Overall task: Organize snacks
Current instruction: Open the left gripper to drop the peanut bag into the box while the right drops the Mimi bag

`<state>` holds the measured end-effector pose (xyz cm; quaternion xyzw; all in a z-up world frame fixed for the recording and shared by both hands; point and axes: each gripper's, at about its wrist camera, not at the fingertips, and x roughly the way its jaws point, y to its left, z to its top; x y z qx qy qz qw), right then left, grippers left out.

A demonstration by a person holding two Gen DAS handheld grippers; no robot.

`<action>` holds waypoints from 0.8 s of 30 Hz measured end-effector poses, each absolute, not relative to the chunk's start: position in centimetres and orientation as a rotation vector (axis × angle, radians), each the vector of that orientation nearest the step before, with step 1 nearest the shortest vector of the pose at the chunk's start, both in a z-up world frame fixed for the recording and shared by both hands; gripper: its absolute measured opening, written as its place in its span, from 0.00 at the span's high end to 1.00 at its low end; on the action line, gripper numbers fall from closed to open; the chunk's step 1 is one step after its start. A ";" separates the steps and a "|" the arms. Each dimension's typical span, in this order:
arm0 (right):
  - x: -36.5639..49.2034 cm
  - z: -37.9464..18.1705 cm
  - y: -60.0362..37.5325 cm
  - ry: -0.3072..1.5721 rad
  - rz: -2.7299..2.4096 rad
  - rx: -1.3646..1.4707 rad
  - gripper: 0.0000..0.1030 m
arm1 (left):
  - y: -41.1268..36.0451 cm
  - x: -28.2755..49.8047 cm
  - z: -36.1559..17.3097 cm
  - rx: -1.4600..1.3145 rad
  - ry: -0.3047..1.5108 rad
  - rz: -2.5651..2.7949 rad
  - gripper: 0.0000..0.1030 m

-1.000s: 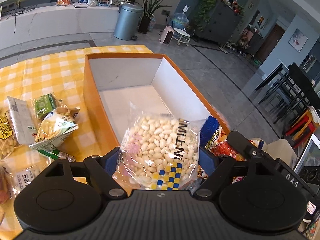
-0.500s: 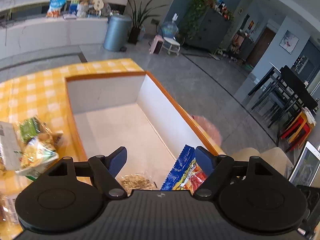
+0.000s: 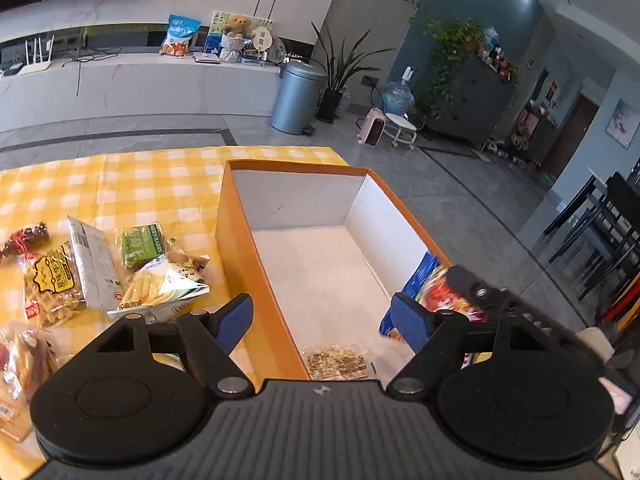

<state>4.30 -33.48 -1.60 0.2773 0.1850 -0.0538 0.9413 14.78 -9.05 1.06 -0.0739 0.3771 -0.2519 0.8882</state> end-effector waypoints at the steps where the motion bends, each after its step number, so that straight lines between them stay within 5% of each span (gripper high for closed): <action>1: 4.4 -1.7 -33.3 0.386 -0.128 0.553 0.73 | -9.0 14.8 1.0 -0.159 0.784 -0.526 0.11; 19: 5.9 -2.4 -32.3 0.510 -0.354 0.417 0.64 | -9.0 14.4 0.4 -0.187 0.809 -0.525 0.11; 21: 5.6 -2.4 -32.3 0.493 -0.356 0.413 0.60 | -9.0 14.3 0.4 -0.184 0.803 -0.525 0.11; 24: 4.6 -2.1 -32.6 0.442 -0.339 0.447 0.40 | -8.9 14.1 0.5 -0.189 0.794 -0.522 0.11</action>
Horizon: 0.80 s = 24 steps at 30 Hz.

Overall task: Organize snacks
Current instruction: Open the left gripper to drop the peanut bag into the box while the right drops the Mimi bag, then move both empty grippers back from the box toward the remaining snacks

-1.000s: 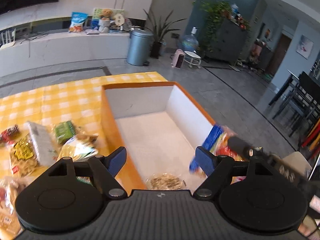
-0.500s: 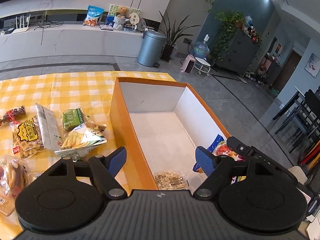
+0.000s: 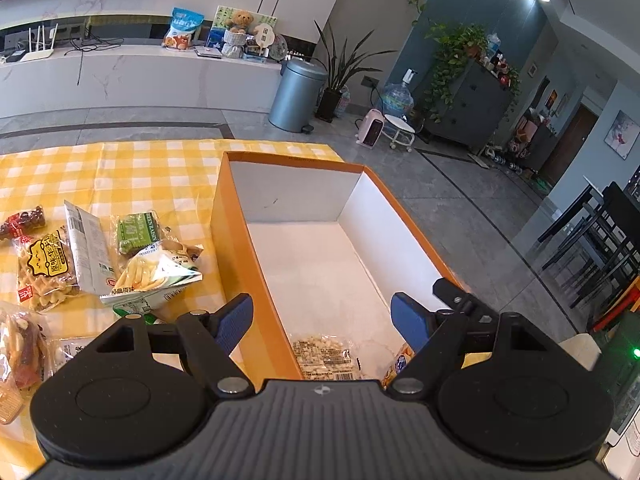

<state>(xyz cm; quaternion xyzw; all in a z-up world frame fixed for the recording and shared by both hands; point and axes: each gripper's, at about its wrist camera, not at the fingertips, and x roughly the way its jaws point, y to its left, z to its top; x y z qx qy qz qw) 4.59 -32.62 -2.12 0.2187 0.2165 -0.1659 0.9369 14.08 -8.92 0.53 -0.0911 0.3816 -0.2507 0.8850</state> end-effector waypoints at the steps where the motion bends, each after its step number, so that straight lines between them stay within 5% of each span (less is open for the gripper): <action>1: 4.2 -2.0 -32.8 0.413 -0.320 0.464 0.35 | -8.9 14.1 0.6 -0.192 0.796 -0.520 0.11; 7: 2.2 -1.1 -32.8 0.248 -0.196 0.483 0.04 | -8.2 14.4 0.9 -0.191 0.787 -0.511 0.10; 24: 3.4 1.9 -27.5 0.192 -0.086 0.368 0.03 | -2.9 16.1 2.9 -0.163 0.749 -0.368 0.10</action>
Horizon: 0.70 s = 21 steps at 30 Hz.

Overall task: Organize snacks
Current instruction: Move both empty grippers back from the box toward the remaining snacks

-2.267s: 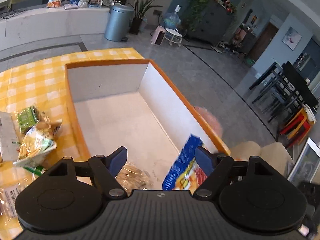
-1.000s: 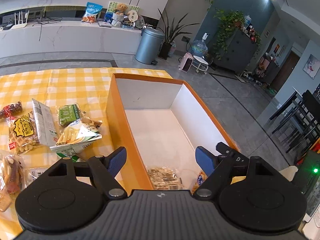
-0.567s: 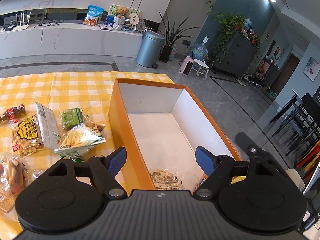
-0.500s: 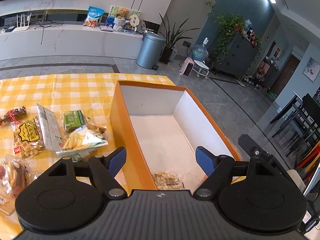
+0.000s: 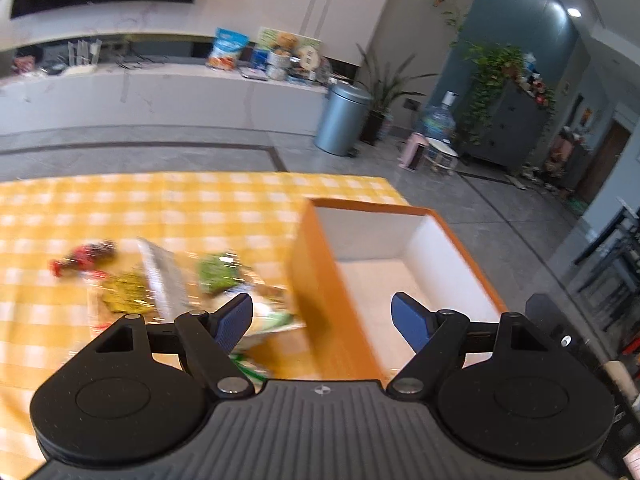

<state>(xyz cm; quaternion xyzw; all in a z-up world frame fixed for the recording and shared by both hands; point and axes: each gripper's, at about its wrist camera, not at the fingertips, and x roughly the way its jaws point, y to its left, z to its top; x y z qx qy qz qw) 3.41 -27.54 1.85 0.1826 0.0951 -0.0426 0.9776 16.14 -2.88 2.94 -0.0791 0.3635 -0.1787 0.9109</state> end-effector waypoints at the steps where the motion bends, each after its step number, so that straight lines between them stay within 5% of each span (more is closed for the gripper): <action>1: 3.8 2.2 -26.8 0.198 -0.056 0.390 0.03 | -2.2 15.8 3.0 -0.157 0.742 -0.344 0.10; 11: 7.3 3.6 -16.8 0.343 0.218 0.318 0.03 | 6.3 12.9 0.3 -0.173 0.769 -0.095 0.10; 21: 14.0 -2.5 -8.7 0.637 0.186 0.128 0.03 | 12.6 11.5 -1.6 -0.251 0.758 0.007 0.10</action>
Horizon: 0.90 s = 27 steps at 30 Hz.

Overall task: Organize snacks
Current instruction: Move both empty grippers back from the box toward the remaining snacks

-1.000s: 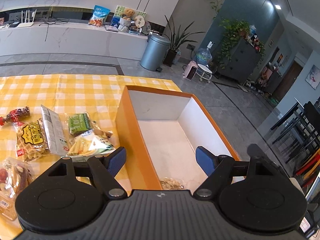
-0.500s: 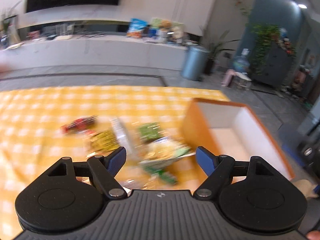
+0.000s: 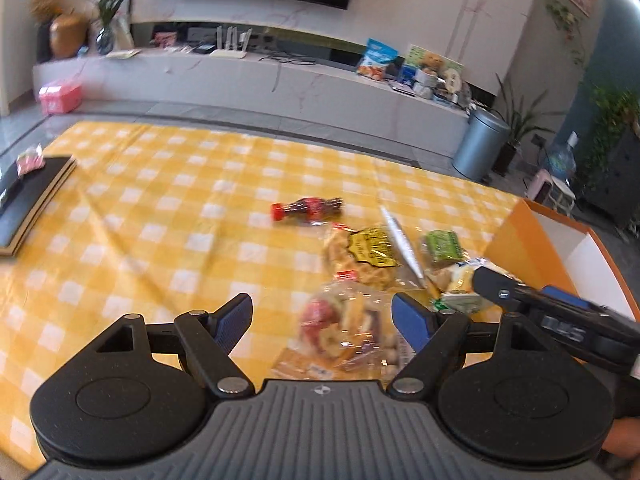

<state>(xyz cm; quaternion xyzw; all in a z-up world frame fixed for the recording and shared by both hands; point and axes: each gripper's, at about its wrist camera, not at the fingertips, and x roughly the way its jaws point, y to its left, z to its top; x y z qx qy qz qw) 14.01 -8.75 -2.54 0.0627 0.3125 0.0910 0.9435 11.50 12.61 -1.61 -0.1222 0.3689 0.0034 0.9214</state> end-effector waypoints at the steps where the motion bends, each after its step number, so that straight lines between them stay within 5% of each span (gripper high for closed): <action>1: 14.5 -3.1 -8.5 0.642 0.175 0.126 0.03 | 13.1 11.5 -1.8 -0.267 0.761 0.015 0.10; 21: 16.0 -11.3 -9.2 0.839 0.119 0.075 0.09 | 12.1 12.2 -5.7 -0.214 0.875 0.052 0.10; 27: 15.4 -10.8 -8.9 0.827 0.152 0.074 0.21 | 12.1 12.1 -5.5 -0.209 0.873 0.059 0.10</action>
